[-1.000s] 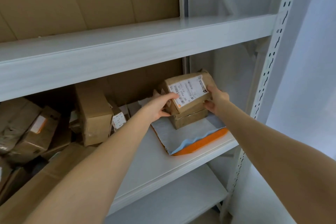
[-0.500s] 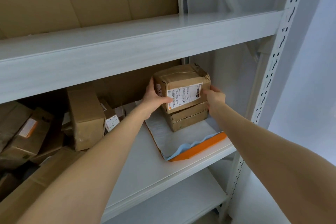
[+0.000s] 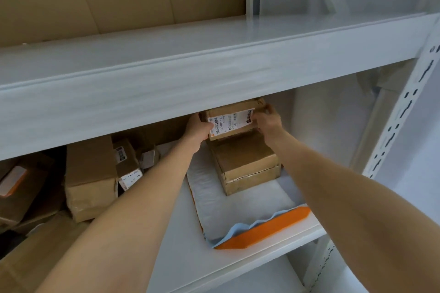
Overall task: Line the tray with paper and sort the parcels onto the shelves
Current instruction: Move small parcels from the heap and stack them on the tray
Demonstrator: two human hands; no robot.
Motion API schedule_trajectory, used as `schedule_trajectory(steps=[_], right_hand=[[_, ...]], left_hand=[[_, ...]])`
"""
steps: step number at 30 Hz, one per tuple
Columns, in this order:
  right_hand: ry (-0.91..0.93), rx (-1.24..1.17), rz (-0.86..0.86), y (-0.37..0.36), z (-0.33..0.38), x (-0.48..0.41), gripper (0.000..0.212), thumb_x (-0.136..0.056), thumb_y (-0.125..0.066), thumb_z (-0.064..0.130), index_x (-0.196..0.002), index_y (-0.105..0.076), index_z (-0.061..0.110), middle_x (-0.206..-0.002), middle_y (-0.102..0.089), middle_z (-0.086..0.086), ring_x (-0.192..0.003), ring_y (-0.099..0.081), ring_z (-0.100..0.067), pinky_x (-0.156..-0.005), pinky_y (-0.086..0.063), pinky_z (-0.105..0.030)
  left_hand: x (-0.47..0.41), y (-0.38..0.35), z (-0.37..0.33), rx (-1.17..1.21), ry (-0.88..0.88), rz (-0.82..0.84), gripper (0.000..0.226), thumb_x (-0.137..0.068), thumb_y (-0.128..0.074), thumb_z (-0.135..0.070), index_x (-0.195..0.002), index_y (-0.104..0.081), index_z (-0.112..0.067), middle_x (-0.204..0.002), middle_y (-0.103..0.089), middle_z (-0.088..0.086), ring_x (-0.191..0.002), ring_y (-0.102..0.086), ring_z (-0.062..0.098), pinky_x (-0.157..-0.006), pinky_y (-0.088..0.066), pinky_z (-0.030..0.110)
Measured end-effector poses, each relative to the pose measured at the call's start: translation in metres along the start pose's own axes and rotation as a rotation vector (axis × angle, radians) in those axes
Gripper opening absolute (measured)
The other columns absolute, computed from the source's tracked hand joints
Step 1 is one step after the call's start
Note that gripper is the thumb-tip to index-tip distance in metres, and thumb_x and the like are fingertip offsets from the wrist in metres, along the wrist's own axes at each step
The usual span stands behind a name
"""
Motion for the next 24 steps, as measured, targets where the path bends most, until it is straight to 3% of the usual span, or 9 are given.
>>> schedule_trajectory(steps=[2,4,7,12,17,19,21,24], right_hand=[[-0.015,0.006,0.036,-0.005,-0.005,-0.014,0.043,-0.093,-0.052,0.005,-0.133,-0.049,0.019,-0.106,-0.067,-0.009,-0.101,-0.066,-0.026,-0.084,-0.059,-0.032],[-0.022,0.034,0.054,-0.007,-0.01,-0.025,0.041,-0.091,-0.055,0.006,-0.129,-0.051,0.02,-0.107,-0.068,-0.01,-0.101,-0.066,-0.026,-0.088,-0.057,-0.035],[-0.024,0.125,0.075,-0.006,-0.019,-0.033,0.046,-0.085,-0.061,0.012,-0.13,-0.052,0.021,-0.113,-0.066,-0.007,-0.106,-0.061,-0.024,-0.098,-0.051,-0.037],[-0.029,0.323,0.086,0.002,-0.036,-0.045,0.072,-0.066,-0.062,0.035,-0.135,-0.048,0.021,-0.116,-0.064,-0.004,-0.111,-0.058,-0.026,-0.099,-0.048,-0.044],[-0.005,0.349,0.075,0.006,-0.03,-0.042,0.064,-0.071,-0.065,0.031,-0.131,-0.051,0.016,-0.114,-0.065,-0.006,-0.109,-0.059,-0.025,-0.099,-0.049,-0.043],[-0.013,0.37,0.076,0.007,-0.029,-0.041,0.071,-0.067,-0.066,0.031,-0.133,-0.049,0.014,-0.12,-0.063,-0.009,-0.113,-0.057,-0.028,-0.1,-0.048,-0.045],[-0.031,0.384,0.084,0.007,-0.03,-0.04,0.082,-0.058,-0.065,0.034,-0.135,-0.047,0.014,-0.123,-0.061,-0.009,-0.115,-0.056,-0.029,-0.1,-0.048,-0.046],[-0.027,0.42,0.093,0.008,-0.03,-0.037,0.081,-0.062,-0.066,0.032,-0.138,-0.044,0.015,-0.127,-0.058,-0.01,-0.118,-0.054,-0.03,-0.102,-0.046,-0.047]], left_hand=[[-0.014,-0.003,0.007,-0.006,0.011,-0.023,0.047,-0.093,-0.048,0.008,-0.135,-0.041,-0.012,-0.133,-0.055,0.016,-0.119,-0.057,0.029,-0.094,-0.052,0.042],[-0.024,-0.006,0.013,-0.004,0.019,-0.036,0.051,-0.092,-0.046,0.01,-0.137,-0.039,-0.014,-0.132,-0.056,0.015,-0.119,-0.057,0.029,-0.093,-0.052,0.041],[-0.034,-0.011,0.023,-0.037,0.027,-0.033,0.066,-0.092,-0.044,0.012,-0.146,-0.028,-0.022,-0.135,-0.054,0.012,-0.12,-0.056,0.027,-0.094,-0.051,0.042],[-0.036,-0.021,0.03,-0.151,0.024,-0.011,0.085,-0.09,-0.045,0.012,-0.153,-0.007,-0.03,-0.144,-0.046,0.007,-0.131,-0.046,0.023,-0.102,-0.042,0.037],[-0.039,-0.025,0.031,-0.147,0.045,0.005,0.082,-0.09,-0.047,0.01,-0.153,-0.01,-0.029,-0.145,-0.046,0.007,-0.131,-0.046,0.024,-0.107,-0.042,0.043],[-0.04,-0.027,0.032,-0.159,0.067,0.018,0.08,-0.091,-0.049,0.008,-0.153,-0.012,-0.027,-0.144,-0.047,0.006,-0.131,-0.047,0.024,-0.106,-0.043,0.044],[-0.04,-0.028,0.034,-0.171,0.074,0.018,0.073,-0.091,-0.048,0.007,-0.151,-0.019,-0.024,-0.142,-0.05,0.007,-0.128,-0.05,0.024,-0.104,-0.044,0.041],[-0.039,-0.03,0.034,-0.185,0.084,0.02,0.065,-0.092,-0.047,0.004,-0.149,-0.026,-0.021,-0.14,-0.052,0.007,-0.125,-0.052,0.022,-0.098,-0.046,0.033]])
Point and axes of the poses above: each hand's wrist, its own x-axis away from the middle knuckle, its own y-axis out of the back of the hand, z = x × y, the point moved 3 cm from there along -x, towards the middle knuckle
